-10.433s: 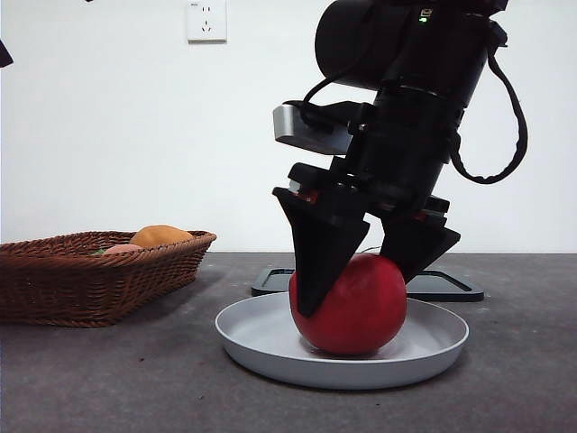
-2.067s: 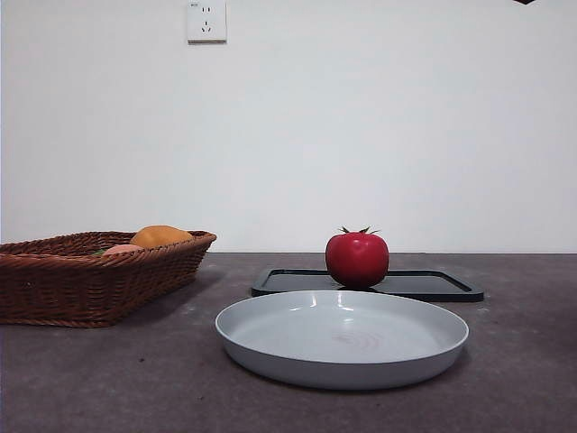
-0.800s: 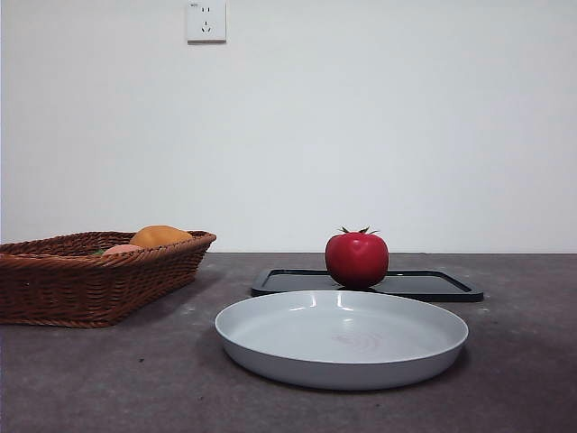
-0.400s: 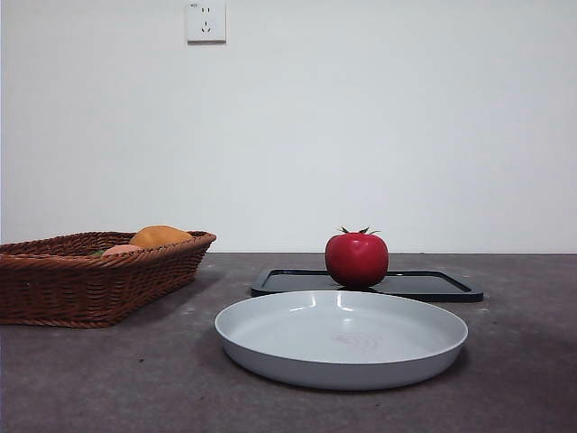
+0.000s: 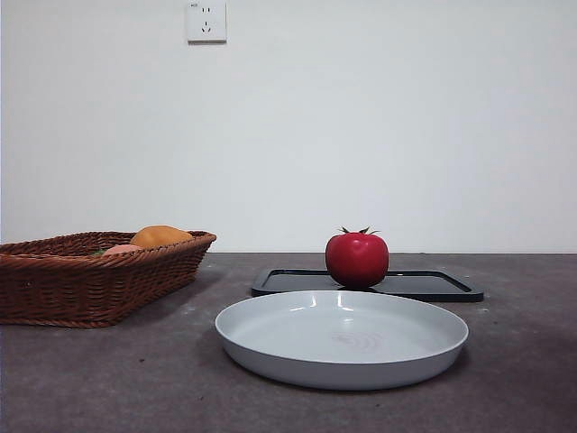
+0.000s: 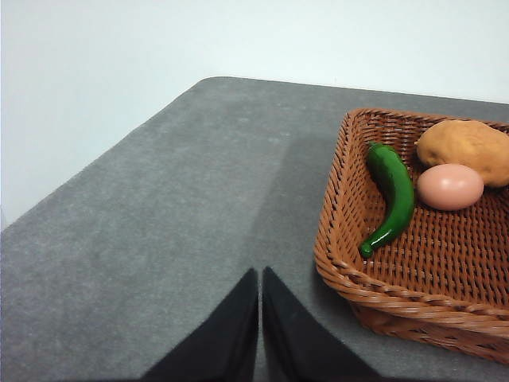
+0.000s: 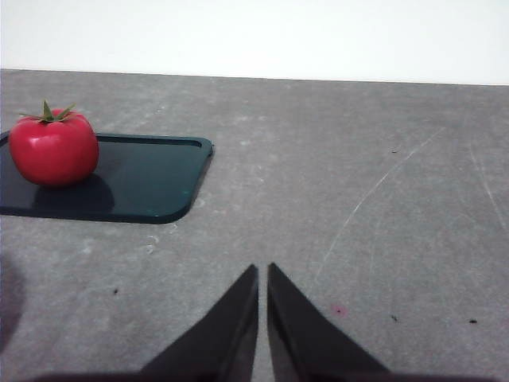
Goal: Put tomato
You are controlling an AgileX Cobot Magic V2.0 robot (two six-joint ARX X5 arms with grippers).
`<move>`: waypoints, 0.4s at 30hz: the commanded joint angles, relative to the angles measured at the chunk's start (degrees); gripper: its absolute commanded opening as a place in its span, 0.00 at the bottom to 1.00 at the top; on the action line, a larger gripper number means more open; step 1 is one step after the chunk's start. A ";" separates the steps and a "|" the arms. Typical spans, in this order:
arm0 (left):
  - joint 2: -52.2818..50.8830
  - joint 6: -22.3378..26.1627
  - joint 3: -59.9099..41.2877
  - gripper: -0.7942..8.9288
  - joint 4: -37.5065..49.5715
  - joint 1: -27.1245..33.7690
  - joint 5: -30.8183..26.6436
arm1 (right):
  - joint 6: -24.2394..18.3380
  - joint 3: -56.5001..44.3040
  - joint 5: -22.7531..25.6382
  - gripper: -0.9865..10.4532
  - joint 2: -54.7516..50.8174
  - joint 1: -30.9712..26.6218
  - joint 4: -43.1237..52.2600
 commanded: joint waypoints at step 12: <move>-0.13 -0.42 -1.16 0.09 -0.44 0.07 -0.09 | 0.17 -0.31 0.07 0.10 -0.17 -0.02 0.55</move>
